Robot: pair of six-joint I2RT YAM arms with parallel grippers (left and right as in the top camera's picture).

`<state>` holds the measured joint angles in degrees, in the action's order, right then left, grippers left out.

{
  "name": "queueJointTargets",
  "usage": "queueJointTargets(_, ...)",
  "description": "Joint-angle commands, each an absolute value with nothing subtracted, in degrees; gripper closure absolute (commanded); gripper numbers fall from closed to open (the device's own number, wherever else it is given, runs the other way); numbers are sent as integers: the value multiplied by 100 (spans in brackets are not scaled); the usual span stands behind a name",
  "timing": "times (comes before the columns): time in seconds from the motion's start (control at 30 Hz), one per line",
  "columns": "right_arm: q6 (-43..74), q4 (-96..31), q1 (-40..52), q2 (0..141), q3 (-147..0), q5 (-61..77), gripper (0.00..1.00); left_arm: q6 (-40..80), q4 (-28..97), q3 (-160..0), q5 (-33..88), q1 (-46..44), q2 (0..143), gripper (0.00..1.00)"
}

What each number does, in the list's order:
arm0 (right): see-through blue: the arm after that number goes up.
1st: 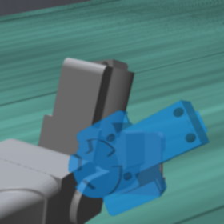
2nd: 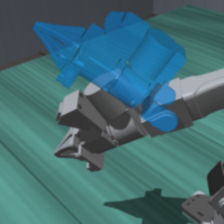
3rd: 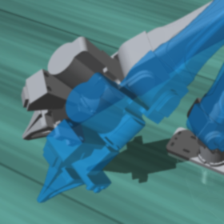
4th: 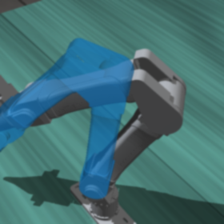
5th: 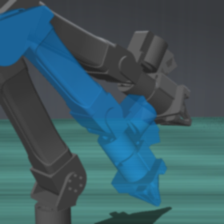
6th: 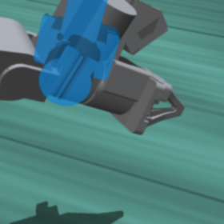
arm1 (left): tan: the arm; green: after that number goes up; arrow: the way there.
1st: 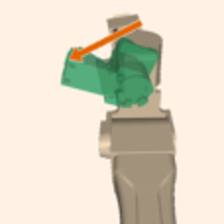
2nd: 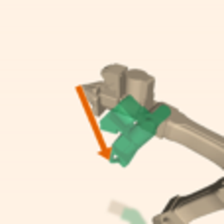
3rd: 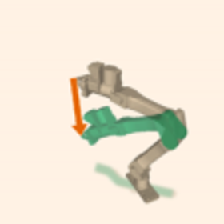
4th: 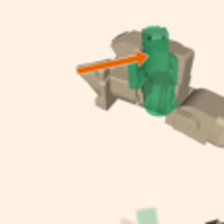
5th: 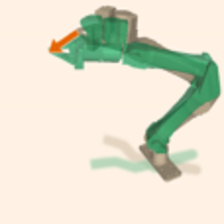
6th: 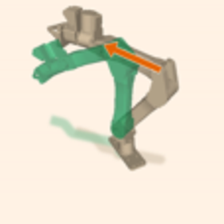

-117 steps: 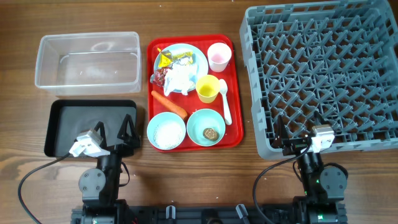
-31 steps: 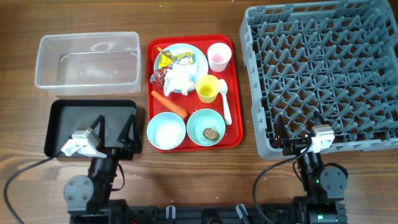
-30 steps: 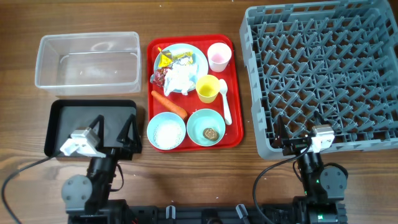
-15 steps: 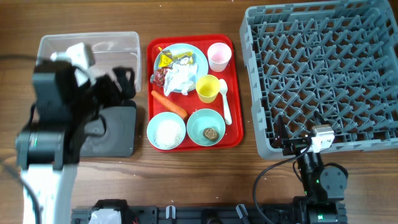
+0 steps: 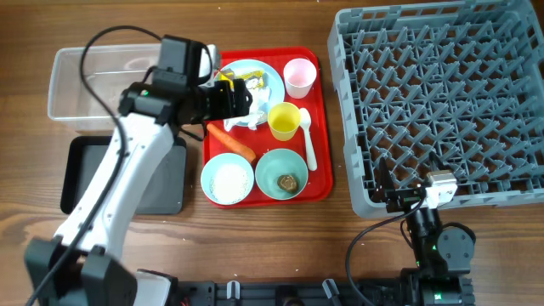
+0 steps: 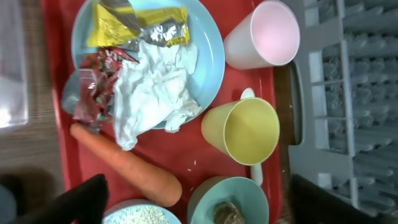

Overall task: Sort waste into correct bins and load items into the dishwasher rack
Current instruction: 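Reach the left gripper to the plate and grasp the white tissue, then carry the tissue left and drop it into the clear bin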

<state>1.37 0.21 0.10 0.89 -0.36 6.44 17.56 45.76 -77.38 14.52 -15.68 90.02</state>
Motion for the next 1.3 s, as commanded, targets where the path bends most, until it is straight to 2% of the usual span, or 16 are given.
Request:
queueJointTargets(0.0, 86, 47, -3, 54, -30, 738, 0, 1732, 4431, -7832, 1470, -1791, 9382, 20)
queueJointTargets(0.1, 86, 47, -3, 54, -30, 738, 0, 1734, 4193, -7832, 941, -1944, 9686, 35)
queueJointTargets(0.27, 86, 47, -3, 54, -30, 738, 0, 1730, 3929, -7832, 250, -2051, 10029, 36)
queueJointTargets(0.43, 86, 47, -3, 54, -30, 738, 0, 1730, 3850, -7832, 163, -2051, 10418, 43)
queueJointTargets(1.1, 86, 47, -3, 54, -30, 738, 0, 1708, 3361, -7791, 10, -2051, 11238, 40)
queueJointTargets(1.17, 86, 47, -3, 54, -30, 738, 0, 1710, 3380, -7791, 10, -2051, 11242, 45)
queueJointTargets(1.27, 86, 47, -3, 54, -30, 735, 0, 1708, 3404, -7791, 10, -2051, 11242, 68)
